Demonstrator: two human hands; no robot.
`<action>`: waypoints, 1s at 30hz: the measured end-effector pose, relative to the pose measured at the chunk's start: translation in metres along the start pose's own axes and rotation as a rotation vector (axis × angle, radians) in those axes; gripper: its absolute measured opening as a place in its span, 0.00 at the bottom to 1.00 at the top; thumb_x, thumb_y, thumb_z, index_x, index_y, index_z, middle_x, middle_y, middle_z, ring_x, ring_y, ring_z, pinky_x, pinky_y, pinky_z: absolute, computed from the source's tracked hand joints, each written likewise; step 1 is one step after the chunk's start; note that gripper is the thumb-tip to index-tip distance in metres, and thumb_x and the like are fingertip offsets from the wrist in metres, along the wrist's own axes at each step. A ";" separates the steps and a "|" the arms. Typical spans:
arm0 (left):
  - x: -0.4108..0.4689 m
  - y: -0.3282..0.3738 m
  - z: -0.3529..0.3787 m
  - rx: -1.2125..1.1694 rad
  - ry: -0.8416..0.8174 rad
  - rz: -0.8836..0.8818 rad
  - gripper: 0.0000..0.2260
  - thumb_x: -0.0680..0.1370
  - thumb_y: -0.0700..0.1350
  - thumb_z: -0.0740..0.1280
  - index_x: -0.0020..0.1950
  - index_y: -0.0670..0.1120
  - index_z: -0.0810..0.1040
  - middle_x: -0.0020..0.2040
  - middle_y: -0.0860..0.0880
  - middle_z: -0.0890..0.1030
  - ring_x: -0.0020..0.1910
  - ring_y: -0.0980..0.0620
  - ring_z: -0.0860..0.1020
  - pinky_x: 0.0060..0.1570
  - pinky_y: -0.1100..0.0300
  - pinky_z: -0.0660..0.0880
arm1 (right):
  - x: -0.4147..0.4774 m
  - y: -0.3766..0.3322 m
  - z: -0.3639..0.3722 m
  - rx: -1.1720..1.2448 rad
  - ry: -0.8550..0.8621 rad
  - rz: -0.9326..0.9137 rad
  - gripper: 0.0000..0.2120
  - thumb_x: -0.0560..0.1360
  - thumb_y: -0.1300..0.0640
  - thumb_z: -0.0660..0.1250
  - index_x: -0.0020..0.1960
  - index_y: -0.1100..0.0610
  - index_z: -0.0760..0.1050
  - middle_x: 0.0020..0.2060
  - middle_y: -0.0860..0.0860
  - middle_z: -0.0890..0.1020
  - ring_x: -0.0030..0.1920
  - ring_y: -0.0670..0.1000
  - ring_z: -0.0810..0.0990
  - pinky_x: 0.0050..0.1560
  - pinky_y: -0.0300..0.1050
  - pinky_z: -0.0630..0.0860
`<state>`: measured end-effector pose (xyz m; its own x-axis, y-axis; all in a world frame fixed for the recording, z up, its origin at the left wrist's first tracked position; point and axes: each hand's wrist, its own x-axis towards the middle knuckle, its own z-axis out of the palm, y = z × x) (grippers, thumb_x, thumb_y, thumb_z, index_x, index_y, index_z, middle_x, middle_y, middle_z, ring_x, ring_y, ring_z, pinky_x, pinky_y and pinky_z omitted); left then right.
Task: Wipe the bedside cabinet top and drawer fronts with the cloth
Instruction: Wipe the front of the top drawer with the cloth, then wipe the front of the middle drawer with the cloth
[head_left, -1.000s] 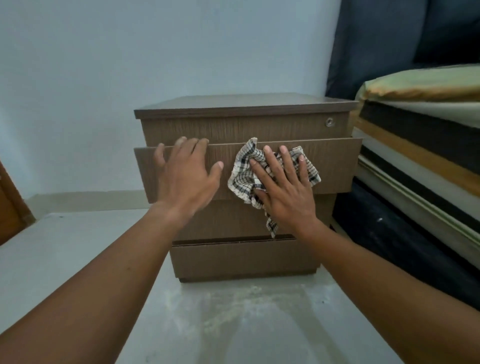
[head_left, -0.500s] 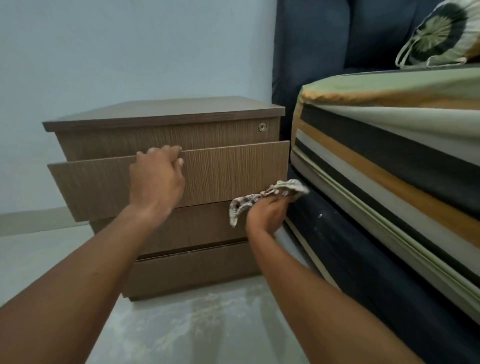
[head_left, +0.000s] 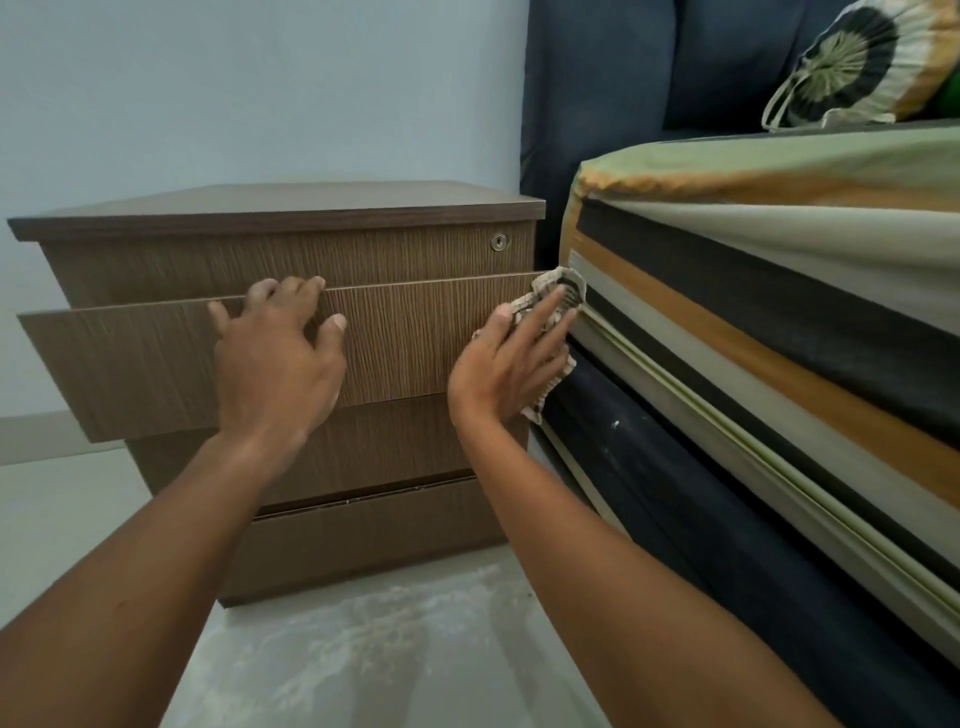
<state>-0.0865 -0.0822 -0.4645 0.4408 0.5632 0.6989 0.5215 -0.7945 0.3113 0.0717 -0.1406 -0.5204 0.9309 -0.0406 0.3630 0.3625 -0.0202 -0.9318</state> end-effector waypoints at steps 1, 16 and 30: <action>0.000 0.001 0.000 -0.001 0.005 -0.005 0.20 0.81 0.50 0.61 0.71 0.43 0.72 0.67 0.45 0.76 0.73 0.44 0.66 0.74 0.37 0.50 | -0.003 0.004 0.002 -0.043 -0.039 -0.056 0.31 0.82 0.38 0.45 0.82 0.42 0.41 0.82 0.47 0.42 0.81 0.58 0.43 0.78 0.60 0.45; -0.001 -0.009 0.005 0.023 0.045 0.044 0.23 0.80 0.51 0.64 0.73 0.45 0.71 0.70 0.47 0.74 0.74 0.45 0.65 0.75 0.38 0.46 | -0.010 0.042 0.016 -0.642 -0.156 -1.040 0.25 0.82 0.38 0.55 0.78 0.39 0.59 0.79 0.54 0.58 0.79 0.64 0.52 0.74 0.74 0.47; 0.006 -0.021 0.018 0.126 -0.081 0.100 0.33 0.76 0.48 0.66 0.79 0.45 0.58 0.75 0.48 0.65 0.79 0.44 0.54 0.73 0.32 0.44 | 0.001 0.067 0.002 0.067 0.026 -0.162 0.20 0.86 0.53 0.52 0.77 0.55 0.65 0.73 0.49 0.66 0.58 0.34 0.68 0.52 0.27 0.68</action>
<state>-0.0819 -0.0582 -0.4781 0.5493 0.5036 0.6669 0.5573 -0.8154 0.1567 0.0971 -0.1402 -0.5819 0.8587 -0.0679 0.5079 0.5110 0.0376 -0.8588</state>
